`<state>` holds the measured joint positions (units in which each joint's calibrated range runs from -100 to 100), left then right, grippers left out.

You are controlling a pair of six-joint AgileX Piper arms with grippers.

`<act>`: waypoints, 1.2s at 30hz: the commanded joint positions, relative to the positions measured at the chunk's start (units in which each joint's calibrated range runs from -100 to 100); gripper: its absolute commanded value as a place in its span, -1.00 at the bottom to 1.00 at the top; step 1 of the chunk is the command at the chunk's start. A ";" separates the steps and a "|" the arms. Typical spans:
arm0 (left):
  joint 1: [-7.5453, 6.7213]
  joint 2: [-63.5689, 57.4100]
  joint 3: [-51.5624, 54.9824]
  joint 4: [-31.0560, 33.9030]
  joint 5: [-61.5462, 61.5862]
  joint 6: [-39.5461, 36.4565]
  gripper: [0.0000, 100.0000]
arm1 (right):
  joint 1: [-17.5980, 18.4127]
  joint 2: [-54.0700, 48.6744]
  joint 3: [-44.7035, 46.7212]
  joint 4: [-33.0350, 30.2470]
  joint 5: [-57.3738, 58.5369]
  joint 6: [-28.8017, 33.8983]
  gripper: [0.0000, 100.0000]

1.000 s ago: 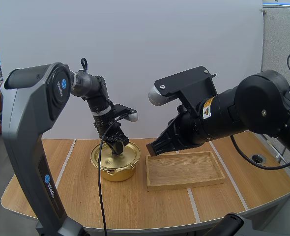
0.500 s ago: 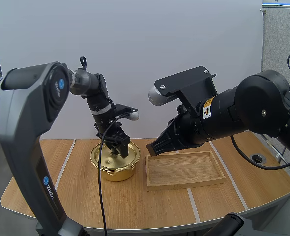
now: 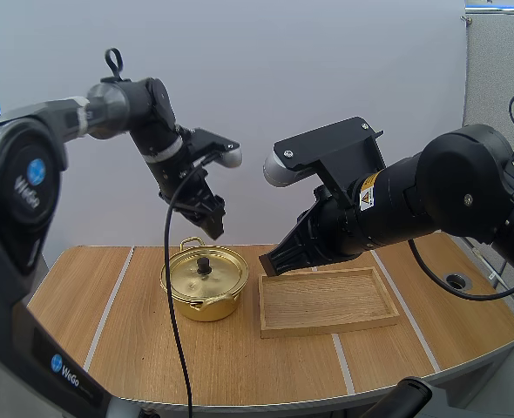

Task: Open the pot, put the grape inside, and close it

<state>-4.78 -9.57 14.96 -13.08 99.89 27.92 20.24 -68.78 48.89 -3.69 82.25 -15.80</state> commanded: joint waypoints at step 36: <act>-0.17 -41.23 -0.02 2.66 0.11 -12.92 -1.00 | -2.42 -0.44 -0.10 5.16 1.61 0.19 -1.00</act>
<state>-4.78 -46.11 14.96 -10.54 100.00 16.18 19.54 -68.78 48.89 -3.42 82.85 -15.80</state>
